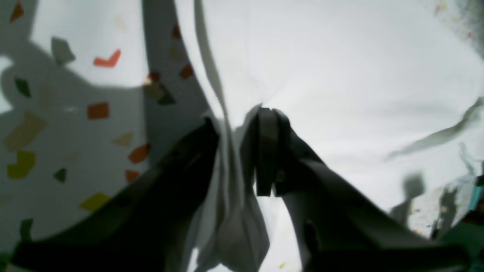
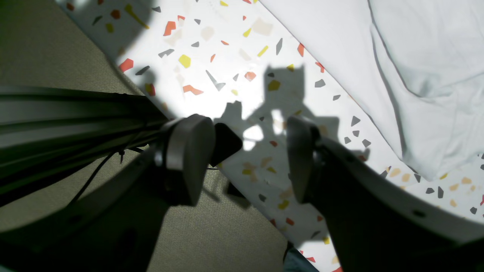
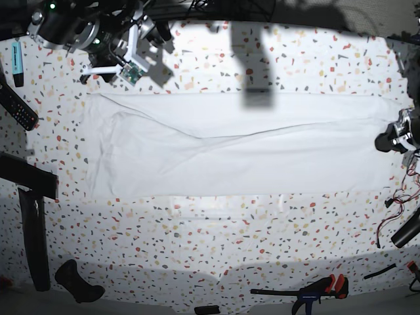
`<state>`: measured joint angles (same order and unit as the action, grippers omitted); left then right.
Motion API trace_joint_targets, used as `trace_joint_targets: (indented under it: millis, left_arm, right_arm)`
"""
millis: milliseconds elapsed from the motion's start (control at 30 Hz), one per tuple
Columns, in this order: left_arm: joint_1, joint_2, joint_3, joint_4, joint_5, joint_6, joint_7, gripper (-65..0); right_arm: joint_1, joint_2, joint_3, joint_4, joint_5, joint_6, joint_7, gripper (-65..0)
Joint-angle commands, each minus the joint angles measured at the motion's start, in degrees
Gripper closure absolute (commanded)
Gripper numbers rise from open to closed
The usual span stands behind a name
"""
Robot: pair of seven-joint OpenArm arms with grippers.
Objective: Fold the T-shirt properly
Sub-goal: 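Raise the right gripper away and hold the left gripper at the strip end, then grasp the strip end with the left gripper and fold it toward the middle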
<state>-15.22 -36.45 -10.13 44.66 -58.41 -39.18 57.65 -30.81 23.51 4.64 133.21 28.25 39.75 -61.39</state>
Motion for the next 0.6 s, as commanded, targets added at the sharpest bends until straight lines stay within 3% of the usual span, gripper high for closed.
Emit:
trace_joint_targets:
  millis: [0, 33, 167, 300, 400, 567]
  left_arm:
    - [-1.05, -1.68, -0.33, 0.7, -1.92, -0.28, 0.09, -4.5]
    - [-1.11, -1.66, -0.33, 0.74, -1.95, -0.31, 0.96, 0.0]
    - [-1.09, -1.57, -0.33, 0.81, -6.12, -0.28, 3.5, 0.0]
    - [-0.94, -0.13, -0.33, 3.19, -10.19, -0.33, 8.52, 0.0]
    - [-0.94, 2.27, -0.33, 7.32, -10.14, -0.31, 10.27, 0.0]
    - [0.11, 8.44, -0.33, 17.0, -10.01, -0.28, 11.85, 0.0]
  right_arm:
    - [-0.15, 0.42, 0.28, 1.16, 0.52, 0.25, 0.9, -34.1]
    - [-0.15, 0.44, 0.28, 1.16, 0.52, 0.25, 0.9, -34.1]
    - [-0.15, 0.44, 0.28, 1.16, 1.49, 0.25, 0.92, -34.1]
    - [-0.15, 0.44, 0.26, 1.16, 6.47, 0.25, 0.98, -34.0]
    - [-0.13, 0.44, 0.26, 1.18, 9.62, 0.25, 1.16, -34.0]
    - [-0.13, 0.42, 0.26, 1.2, 9.92, 0.25, 1.4, -34.0]
